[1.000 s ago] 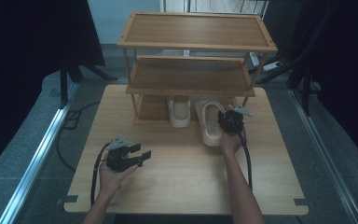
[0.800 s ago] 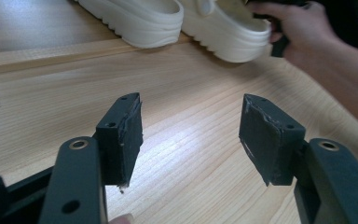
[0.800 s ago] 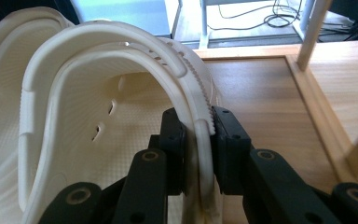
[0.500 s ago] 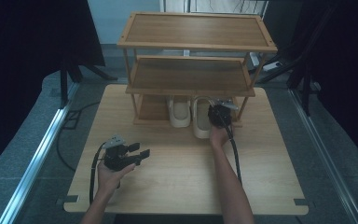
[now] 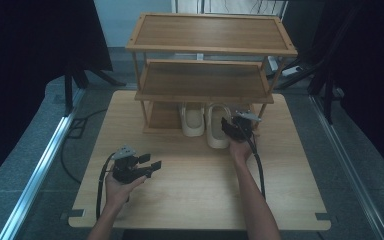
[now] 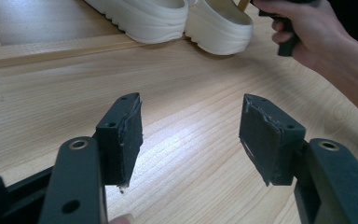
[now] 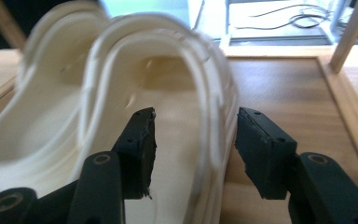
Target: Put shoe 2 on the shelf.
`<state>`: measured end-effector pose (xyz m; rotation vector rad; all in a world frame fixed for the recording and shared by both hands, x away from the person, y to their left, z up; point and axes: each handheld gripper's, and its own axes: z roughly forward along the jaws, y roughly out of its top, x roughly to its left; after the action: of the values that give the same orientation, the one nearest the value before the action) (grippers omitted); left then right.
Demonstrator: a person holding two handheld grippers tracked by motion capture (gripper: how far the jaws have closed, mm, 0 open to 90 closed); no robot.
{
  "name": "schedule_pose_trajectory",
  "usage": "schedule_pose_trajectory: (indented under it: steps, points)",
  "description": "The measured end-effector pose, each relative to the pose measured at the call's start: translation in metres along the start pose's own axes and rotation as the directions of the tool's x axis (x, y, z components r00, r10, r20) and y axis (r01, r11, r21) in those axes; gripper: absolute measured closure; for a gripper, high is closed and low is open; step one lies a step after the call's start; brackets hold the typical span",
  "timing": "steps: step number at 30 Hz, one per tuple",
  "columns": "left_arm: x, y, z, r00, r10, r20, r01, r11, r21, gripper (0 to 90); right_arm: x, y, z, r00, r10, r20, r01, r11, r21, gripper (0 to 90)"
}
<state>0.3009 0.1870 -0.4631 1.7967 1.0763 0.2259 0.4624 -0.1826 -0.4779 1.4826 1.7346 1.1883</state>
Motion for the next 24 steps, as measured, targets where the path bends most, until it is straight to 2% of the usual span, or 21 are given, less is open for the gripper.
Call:
schedule_pose_trajectory:
  steps: [8, 10, 11, 15, 19, 21, 24]
  points:
    - [-0.003, 0.000, 0.001, 0.9999, 0.010, 0.009, -0.010, 0.9999, 0.005, 39.3, 0.001, -0.008, -0.043, 0.9956, -0.064, -0.068, 0.066, 0.997, 0.028, 47.8]
    - [-0.004, 0.001, 0.000, 0.9999, 0.009, 0.008, -0.009, 1.0000, 0.002, 39.2, -0.001, -0.011, -0.056, 0.9916, -0.068, -0.110, 0.071, 0.997, 0.025, 53.7]
    - [-0.004, 0.001, -0.001, 0.9999, 0.009, 0.008, -0.009, 1.0000, 0.001, 39.2, -0.001, -0.014, -0.062, 0.9867, -0.073, -0.146, 0.081, 0.996, 0.048, 56.4]
    - [-0.004, 0.002, -0.003, 0.9999, 0.010, 0.008, -0.010, 0.9999, -0.006, 39.3, 0.001, -0.029, -0.081, 0.9682, -0.124, -0.217, 0.146, 0.986, 0.087, 76.0]
    - [-0.005, 0.002, -0.004, 0.9999, 0.010, 0.010, -0.010, 0.9999, -0.009, 39.3, 0.001, -0.044, -0.091, 0.9565, -0.141, -0.255, 0.173, 0.979, 0.108, 88.6]
    - [-0.005, 0.002, -0.003, 0.9999, 0.010, 0.011, -0.010, 0.9999, -0.007, 39.2, 0.002, -0.050, -0.090, 0.9510, -0.159, -0.265, 0.199, 0.971, 0.129, 89.5]
    - [-0.005, 0.001, -0.003, 0.9999, 0.012, 0.012, -0.012, 0.9999, -0.003, 39.3, 0.001, -0.058, -0.084, 0.9484, -0.172, -0.267, 0.219, 0.962, 0.161, 89.6]
